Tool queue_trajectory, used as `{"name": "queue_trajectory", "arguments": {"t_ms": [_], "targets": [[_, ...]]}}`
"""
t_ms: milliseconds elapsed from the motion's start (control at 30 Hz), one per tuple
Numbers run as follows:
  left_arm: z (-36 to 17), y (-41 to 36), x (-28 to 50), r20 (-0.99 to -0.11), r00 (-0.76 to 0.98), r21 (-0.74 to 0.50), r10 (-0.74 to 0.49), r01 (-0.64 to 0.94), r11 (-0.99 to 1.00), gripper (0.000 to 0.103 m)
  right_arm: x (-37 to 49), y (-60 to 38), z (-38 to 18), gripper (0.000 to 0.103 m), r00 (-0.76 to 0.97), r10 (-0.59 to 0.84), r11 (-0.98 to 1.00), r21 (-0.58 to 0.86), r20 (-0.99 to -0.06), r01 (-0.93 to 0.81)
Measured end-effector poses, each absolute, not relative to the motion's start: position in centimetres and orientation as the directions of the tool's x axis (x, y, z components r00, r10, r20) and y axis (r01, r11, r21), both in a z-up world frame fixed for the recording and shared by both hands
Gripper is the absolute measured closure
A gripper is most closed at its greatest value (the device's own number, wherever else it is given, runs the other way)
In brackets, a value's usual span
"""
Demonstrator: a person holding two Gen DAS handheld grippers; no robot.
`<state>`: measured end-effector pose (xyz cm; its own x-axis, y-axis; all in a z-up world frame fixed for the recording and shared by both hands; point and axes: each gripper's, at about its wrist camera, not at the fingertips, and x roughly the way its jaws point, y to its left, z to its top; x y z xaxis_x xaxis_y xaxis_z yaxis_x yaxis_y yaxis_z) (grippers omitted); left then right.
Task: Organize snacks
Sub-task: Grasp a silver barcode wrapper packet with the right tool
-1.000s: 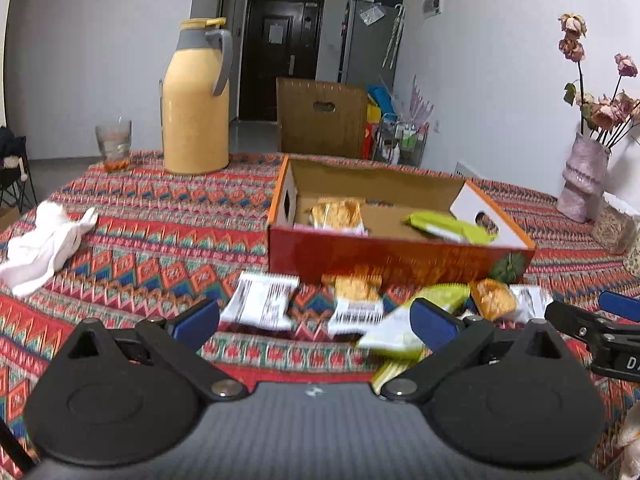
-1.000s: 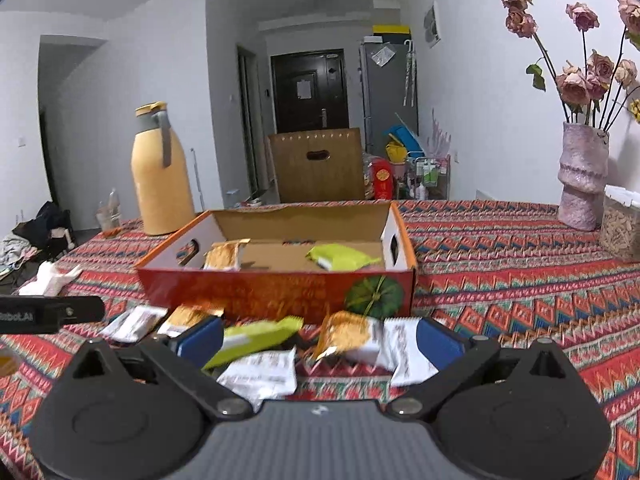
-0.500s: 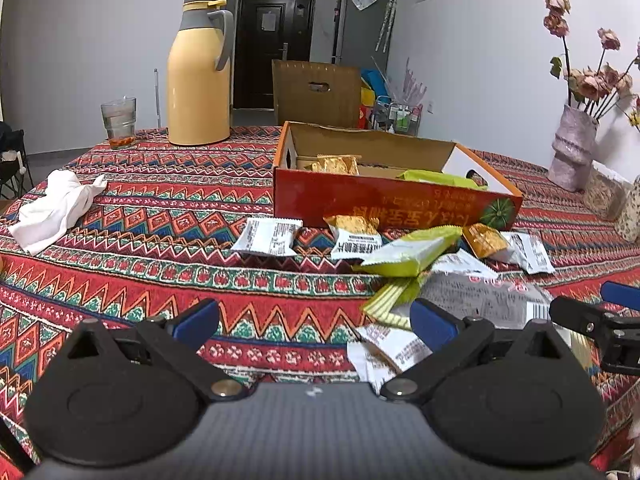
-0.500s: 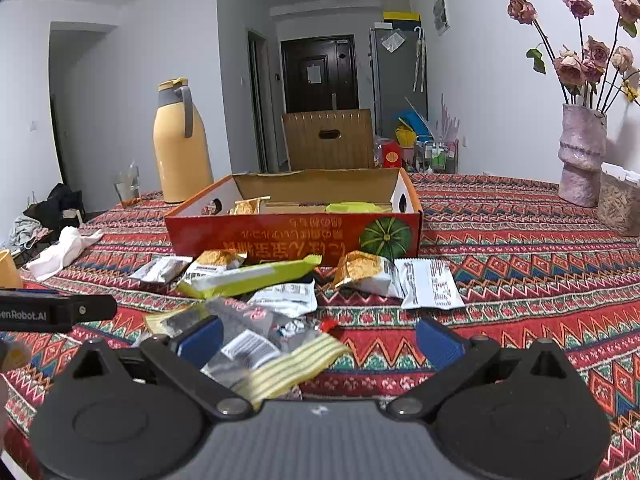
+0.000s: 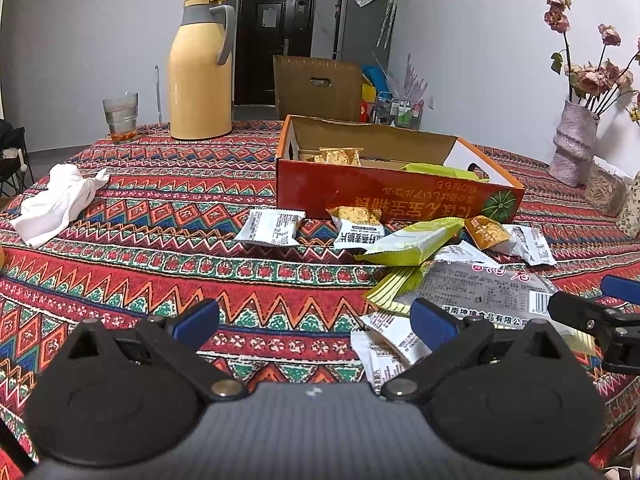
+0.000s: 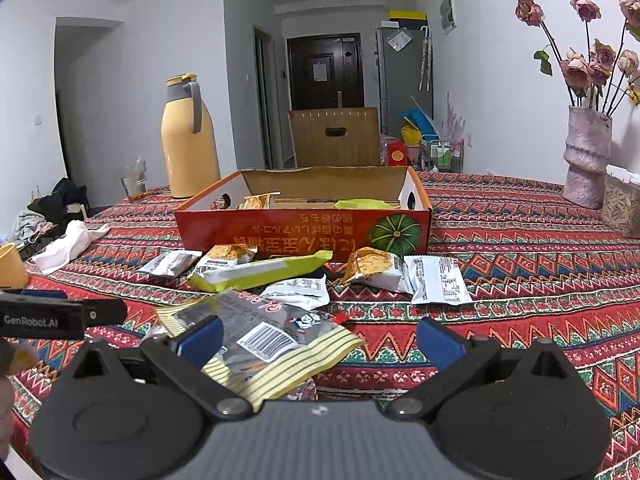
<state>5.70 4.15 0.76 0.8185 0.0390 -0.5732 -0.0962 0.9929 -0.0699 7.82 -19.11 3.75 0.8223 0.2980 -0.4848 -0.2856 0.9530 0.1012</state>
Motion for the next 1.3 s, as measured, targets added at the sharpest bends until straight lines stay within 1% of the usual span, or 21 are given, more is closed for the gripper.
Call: {"name": "queue_trajectory", "arguments": {"t_ms": [267,533,700,867,1033,1100,1167,1233,1267,1300], "targets": [[0.5,4.5,5.8,-0.576,0.817,-0.074,0.039,-0.100,0.992,0.000,8.2,-18.6,3.8,0.000,0.817,0.302,0.951,0.088,-0.491,-0.298],[0.4,5.0,5.8,-0.576,0.817,-0.081,0.040,-0.106,0.991,0.000,9.4,-16.2,4.8,0.000,0.797,0.336,0.921,-0.001,-0.501,-0.389],[0.4,5.5,5.8,-0.575,0.817,-0.087,0.042,-0.112,0.990,0.000,11.4,-13.7,4.5,0.002,0.746,0.350,0.878,-0.078,-0.566,-0.471],[0.3,5.8,5.7,-0.577,0.816,-0.095,0.042,-0.118,0.988,0.000,13.0,-12.4,3.0,0.005,0.677,0.364,0.842,-0.085,-0.640,-0.533],[0.1,6.1,5.8,-0.582,0.812,-0.102,0.037,-0.118,0.988,0.000,13.1,-12.5,2.4,0.018,0.634,0.406,0.815,-0.053,-0.658,-0.577],[0.0,6.1,5.9,-0.585,0.811,-0.105,0.034,-0.116,0.988,0.000,12.8,-12.4,2.0,0.018,0.623,0.408,0.804,-0.061,-0.668,-0.592],[-0.1,6.1,5.8,-0.586,0.810,-0.108,0.030,-0.114,0.987,0.000,12.3,-12.3,1.6,0.022,0.626,0.398,0.794,-0.090,-0.671,-0.601],[-0.1,6.1,5.7,-0.585,0.811,-0.110,0.027,-0.112,0.988,0.000,12.0,-12.4,1.7,0.032,0.624,0.408,0.791,-0.083,-0.666,-0.606],[-0.1,6.0,5.7,-0.585,0.811,-0.110,0.027,-0.112,0.988,0.000,11.8,-12.5,1.8,0.035,0.624,0.413,0.793,-0.075,-0.663,-0.605],[0.0,6.0,5.7,-0.584,0.811,-0.110,0.026,-0.111,0.988,0.000,11.7,-12.6,2.0,0.043,0.627,0.416,0.795,-0.070,-0.659,-0.602]]}}
